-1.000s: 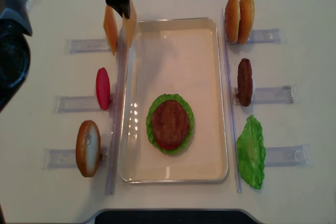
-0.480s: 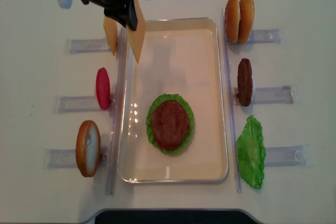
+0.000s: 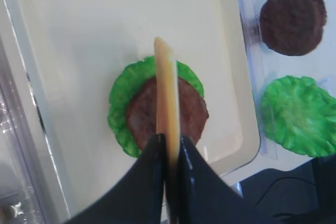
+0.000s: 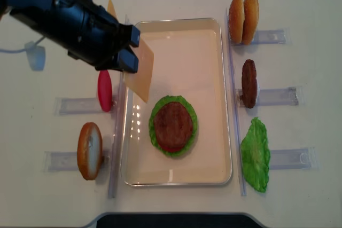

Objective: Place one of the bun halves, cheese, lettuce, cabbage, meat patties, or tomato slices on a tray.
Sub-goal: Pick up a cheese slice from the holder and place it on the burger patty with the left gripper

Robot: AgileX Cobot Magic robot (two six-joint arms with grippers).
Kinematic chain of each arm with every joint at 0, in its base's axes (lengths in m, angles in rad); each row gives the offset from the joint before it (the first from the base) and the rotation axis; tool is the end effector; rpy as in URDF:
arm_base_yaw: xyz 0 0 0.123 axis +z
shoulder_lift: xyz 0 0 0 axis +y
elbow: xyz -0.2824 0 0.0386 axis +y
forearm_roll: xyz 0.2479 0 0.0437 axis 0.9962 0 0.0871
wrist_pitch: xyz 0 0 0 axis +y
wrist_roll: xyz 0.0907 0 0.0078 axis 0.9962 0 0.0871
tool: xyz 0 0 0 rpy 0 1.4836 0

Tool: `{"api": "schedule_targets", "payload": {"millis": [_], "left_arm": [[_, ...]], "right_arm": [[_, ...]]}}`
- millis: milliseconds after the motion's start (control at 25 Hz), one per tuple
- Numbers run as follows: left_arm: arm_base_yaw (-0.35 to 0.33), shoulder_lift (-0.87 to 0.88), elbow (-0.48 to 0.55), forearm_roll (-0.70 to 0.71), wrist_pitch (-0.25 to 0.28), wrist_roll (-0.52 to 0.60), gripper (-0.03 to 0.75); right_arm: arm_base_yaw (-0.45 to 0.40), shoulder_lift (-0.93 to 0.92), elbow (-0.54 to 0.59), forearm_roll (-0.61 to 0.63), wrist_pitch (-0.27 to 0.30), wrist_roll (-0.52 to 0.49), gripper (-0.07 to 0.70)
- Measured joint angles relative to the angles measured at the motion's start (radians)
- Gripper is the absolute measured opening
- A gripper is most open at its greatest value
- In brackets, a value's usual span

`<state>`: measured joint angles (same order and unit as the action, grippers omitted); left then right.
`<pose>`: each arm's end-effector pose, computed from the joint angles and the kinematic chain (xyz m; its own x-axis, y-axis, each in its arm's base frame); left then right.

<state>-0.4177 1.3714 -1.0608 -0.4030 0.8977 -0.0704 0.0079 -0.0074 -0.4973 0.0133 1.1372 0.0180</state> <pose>0.2373 -0.1359 0.2968 -0.9306 0.0754 -0.3581 0.2289 0.8835 -0.4086 -0.0091 0.0010 0.2703 -0.5189 0.0195 -0.8546 -0.0060 0.9996 0.0264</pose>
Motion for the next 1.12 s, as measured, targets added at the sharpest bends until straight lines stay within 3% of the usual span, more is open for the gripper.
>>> {"api": "schedule_targets", "payload": {"millis": [280, 560, 640, 800, 1120], "left_arm": [[0.0, -0.171, 0.265, -0.26, -0.121, 0.268, 0.027], [0.0, -0.177, 0.447, -0.623, -0.231, 0.691, 0.027], [0.0, -0.175, 0.47, -0.756, -0.235, 0.84, 0.027], [0.014, -0.145, 0.498, -0.938, -0.226, 1.027, 0.027], [0.105, -0.03, 0.505, -1.059, -0.144, 1.169, 0.027]], "right_arm": [[0.0, 0.0, 0.0, 0.0, 0.0, 0.0, 0.593], [0.0, 0.0, 0.0, 0.0, 0.0, 0.0, 0.593], [0.0, 0.0, 0.0, 0.0, 0.0, 0.0, 0.593], [0.0, 0.0, 0.0, 0.0, 0.0, 0.0, 0.593], [0.0, 0.0, 0.0, 0.0, 0.0, 0.0, 0.593]]}}
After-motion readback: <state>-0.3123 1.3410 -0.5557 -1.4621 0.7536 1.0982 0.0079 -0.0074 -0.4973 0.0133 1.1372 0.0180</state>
